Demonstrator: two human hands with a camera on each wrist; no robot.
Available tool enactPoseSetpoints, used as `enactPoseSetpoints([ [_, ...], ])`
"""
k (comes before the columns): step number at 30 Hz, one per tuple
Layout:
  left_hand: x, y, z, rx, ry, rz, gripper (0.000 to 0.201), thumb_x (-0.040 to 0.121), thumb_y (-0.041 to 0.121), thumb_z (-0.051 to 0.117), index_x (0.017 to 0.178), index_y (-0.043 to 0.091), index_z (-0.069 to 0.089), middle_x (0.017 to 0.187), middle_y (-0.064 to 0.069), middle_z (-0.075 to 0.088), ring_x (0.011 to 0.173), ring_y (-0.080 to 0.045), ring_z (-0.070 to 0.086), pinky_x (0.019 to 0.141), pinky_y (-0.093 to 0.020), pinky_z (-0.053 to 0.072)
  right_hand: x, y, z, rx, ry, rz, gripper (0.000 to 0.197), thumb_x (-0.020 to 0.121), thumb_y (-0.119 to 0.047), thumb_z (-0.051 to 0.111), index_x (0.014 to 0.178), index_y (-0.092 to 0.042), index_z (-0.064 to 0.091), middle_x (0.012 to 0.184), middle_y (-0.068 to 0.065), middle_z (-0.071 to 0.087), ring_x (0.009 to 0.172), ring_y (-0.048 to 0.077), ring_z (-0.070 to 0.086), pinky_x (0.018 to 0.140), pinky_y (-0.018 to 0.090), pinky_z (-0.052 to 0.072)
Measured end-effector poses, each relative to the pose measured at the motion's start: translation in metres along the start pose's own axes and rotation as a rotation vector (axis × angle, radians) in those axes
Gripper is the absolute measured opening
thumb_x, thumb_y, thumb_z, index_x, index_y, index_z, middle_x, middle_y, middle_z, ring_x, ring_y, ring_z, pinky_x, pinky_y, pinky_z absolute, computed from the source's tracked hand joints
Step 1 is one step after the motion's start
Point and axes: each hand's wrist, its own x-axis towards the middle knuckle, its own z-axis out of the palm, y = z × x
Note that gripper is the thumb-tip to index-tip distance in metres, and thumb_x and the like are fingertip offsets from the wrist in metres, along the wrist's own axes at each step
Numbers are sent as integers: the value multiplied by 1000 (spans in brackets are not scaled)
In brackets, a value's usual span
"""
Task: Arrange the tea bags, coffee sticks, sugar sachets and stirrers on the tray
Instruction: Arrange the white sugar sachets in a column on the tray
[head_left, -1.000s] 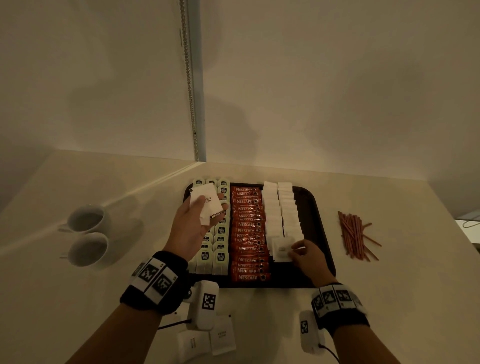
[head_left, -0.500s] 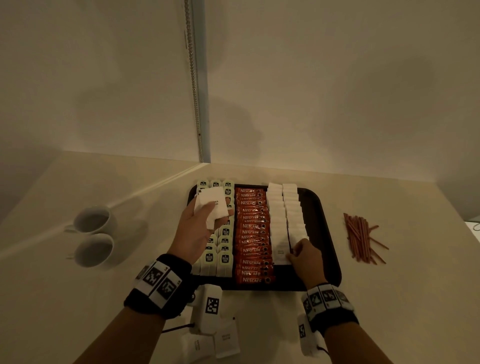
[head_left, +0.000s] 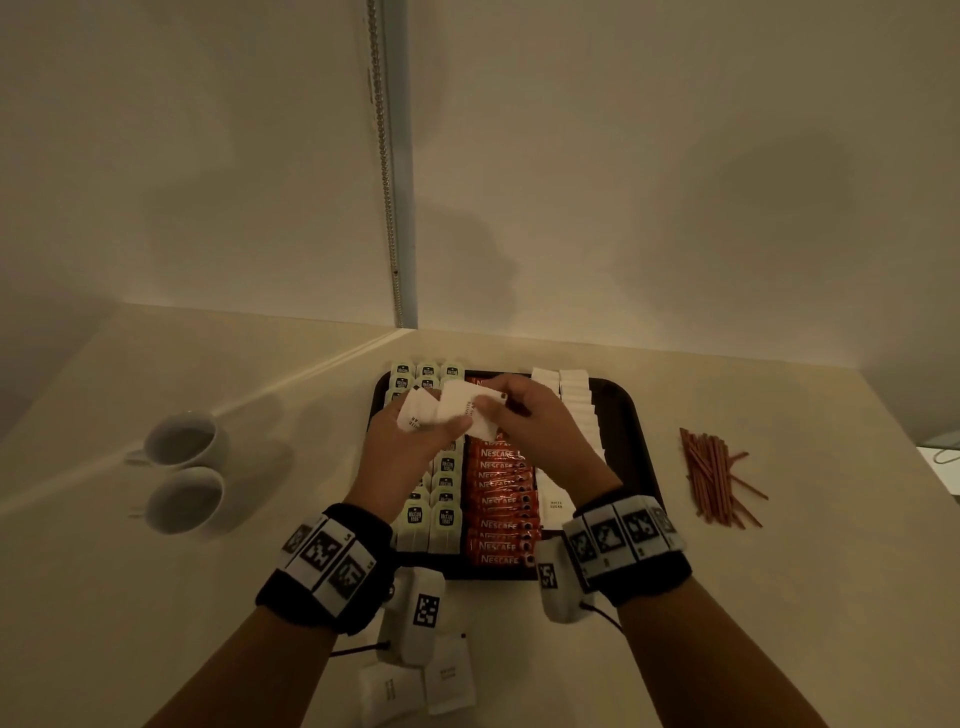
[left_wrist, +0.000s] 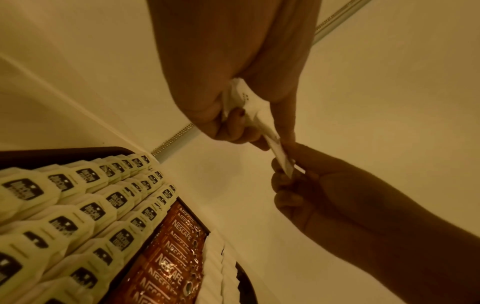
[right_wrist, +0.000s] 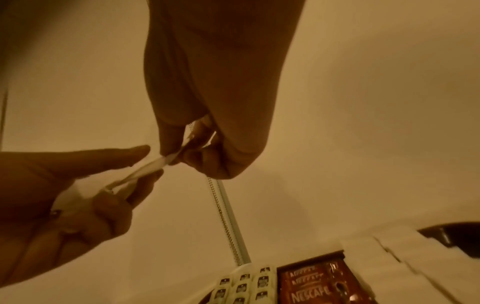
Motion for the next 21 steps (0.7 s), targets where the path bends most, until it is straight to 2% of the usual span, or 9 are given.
enactPoseSetpoints([
  [3,0,2,-2,-48,22,-20,18,78,6,74,91,16,66,90,-9,70,83,-21,67,73,-34,56,-10,4,3,271,-12,126,16,90,-13,59,105,-8,56,105,14,66,91,27,65,79,38,55],
  [7,-1,5,1,-37,28,-1,10,82,8,71,88,15,69,84,-6,71,75,-15,68,62,-26,54,-21,7,7,376,-49,207,30,86,-9,64,114,-12,53,110,14,67,99,28,66,85,42,55],
  [9,-2,5,3,-34,31,3,9,83,10,70,91,13,69,85,-6,71,75,-17,69,62,-27,54,-25,11,9,448,-14,223,32,85,-10,65,115,-11,55,112,14,66,100,29,66,86,42,55],
  [13,-2,4,4,-2,25,13,9,83,11,71,90,16,70,85,-6,71,73,-15,67,61,-25,54,-29,13,9,475,79,204,22,87,-8,61,109,-4,59,111,17,64,100,27,65,85,36,56],
  [17,-2,2,8,-10,1,6,10,87,10,65,95,13,69,85,-4,70,69,-6,65,56,-18,50,-31,12,5,428,85,175,18,88,-9,60,103,1,58,108,16,64,98,28,66,84,40,56],
  [19,0,2,9,-84,-17,-38,13,93,10,54,98,14,66,89,-7,72,73,-13,67,58,-22,49,-32,14,-3,425,86,169,11,89,-9,59,97,-2,58,102,9,66,92,23,68,78,35,58],
  [21,1,4,7,-255,-25,-108,18,97,7,42,101,12,58,89,-12,72,70,-20,68,56,-25,48,-35,22,-16,417,124,176,8,90,-9,57,96,-3,58,99,5,66,89,17,69,73,27,57],
])
